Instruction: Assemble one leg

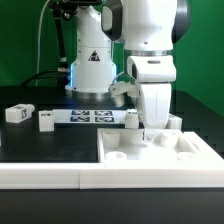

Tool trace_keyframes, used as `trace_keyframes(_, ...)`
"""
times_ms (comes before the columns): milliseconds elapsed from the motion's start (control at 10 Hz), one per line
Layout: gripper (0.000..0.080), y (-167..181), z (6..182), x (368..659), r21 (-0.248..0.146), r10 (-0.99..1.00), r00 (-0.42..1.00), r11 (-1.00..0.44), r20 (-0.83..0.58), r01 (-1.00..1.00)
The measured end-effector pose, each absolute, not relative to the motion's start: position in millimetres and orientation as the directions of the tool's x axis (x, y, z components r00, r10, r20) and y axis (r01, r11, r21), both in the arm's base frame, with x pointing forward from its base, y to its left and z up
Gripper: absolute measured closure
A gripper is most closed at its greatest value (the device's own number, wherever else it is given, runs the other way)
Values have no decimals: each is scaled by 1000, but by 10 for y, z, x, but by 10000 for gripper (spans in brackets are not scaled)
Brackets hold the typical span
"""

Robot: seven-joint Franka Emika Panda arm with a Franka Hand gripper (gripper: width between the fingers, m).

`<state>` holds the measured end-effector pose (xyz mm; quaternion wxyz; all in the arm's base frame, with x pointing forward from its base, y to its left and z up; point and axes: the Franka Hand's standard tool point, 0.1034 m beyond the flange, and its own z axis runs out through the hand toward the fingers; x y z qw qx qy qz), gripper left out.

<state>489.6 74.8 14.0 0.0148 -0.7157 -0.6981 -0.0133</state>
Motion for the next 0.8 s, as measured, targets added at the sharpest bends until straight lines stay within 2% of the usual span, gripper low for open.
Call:
trace_keyframes(100,239,748,140,4896,-3,999,25,-25,40,1000)
trace_keyframes(200,168,747,140,4896,-3,999,25,-25,40,1000)
trace_keyframes(500,151,749,151,4894,-1,999,31,-31,40,1000)
trace_keyframes(800,151,840,347,4711,16,988,149,-149,40,989)
